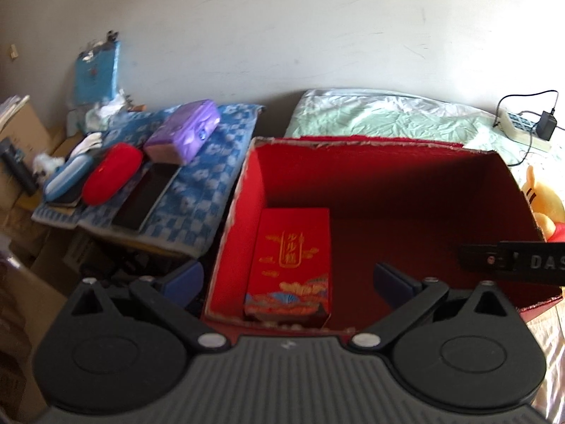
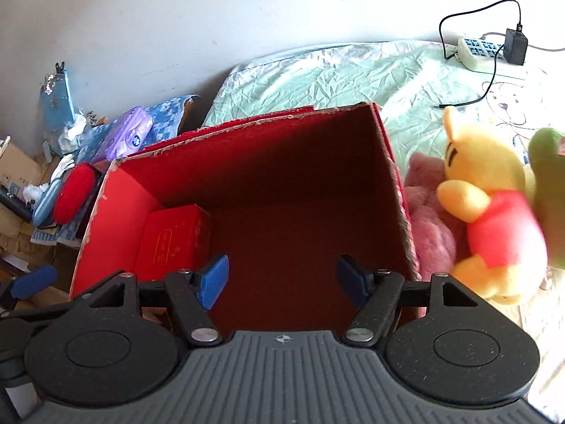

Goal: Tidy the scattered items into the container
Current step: 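Open the right tool to release the gift box and withdraw, then grasp the beige strap with red scarf using the right tool, then lift the strap and scarf and lower them into the red box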

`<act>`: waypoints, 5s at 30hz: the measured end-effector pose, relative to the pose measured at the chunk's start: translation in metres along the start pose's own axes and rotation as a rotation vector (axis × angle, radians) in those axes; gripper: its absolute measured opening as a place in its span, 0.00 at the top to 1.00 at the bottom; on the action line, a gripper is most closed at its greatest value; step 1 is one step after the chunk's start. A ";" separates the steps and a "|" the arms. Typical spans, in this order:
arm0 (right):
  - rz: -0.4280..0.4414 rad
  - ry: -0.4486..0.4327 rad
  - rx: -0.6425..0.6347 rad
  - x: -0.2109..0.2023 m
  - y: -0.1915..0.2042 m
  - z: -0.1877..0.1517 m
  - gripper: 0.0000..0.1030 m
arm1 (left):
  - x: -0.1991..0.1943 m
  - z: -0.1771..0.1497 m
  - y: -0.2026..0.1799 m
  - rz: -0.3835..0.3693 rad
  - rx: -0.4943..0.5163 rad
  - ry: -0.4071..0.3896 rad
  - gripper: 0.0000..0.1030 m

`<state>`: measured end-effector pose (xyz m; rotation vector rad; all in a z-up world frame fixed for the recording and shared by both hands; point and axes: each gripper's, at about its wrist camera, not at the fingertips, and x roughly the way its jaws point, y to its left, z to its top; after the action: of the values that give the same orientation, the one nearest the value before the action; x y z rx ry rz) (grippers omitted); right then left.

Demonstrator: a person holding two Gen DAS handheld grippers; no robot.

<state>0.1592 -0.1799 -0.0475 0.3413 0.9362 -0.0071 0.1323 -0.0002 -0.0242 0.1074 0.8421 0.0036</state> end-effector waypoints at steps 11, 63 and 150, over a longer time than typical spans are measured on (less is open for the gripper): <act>0.056 -0.021 -0.015 -0.028 -0.010 -0.022 0.26 | -0.029 -0.024 -0.012 0.067 -0.035 -0.001 0.01; 0.345 0.346 -0.117 0.008 -0.044 -0.141 0.53 | -0.047 -0.213 -0.094 -0.363 0.249 0.194 0.27; 0.290 0.440 -0.017 0.118 0.015 0.048 0.67 | 0.108 0.017 -0.044 -0.314 0.243 0.385 0.50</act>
<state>0.2696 -0.1625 -0.1108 0.4706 1.3120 0.3533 0.2149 -0.0402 -0.0978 0.2061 1.2352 -0.3838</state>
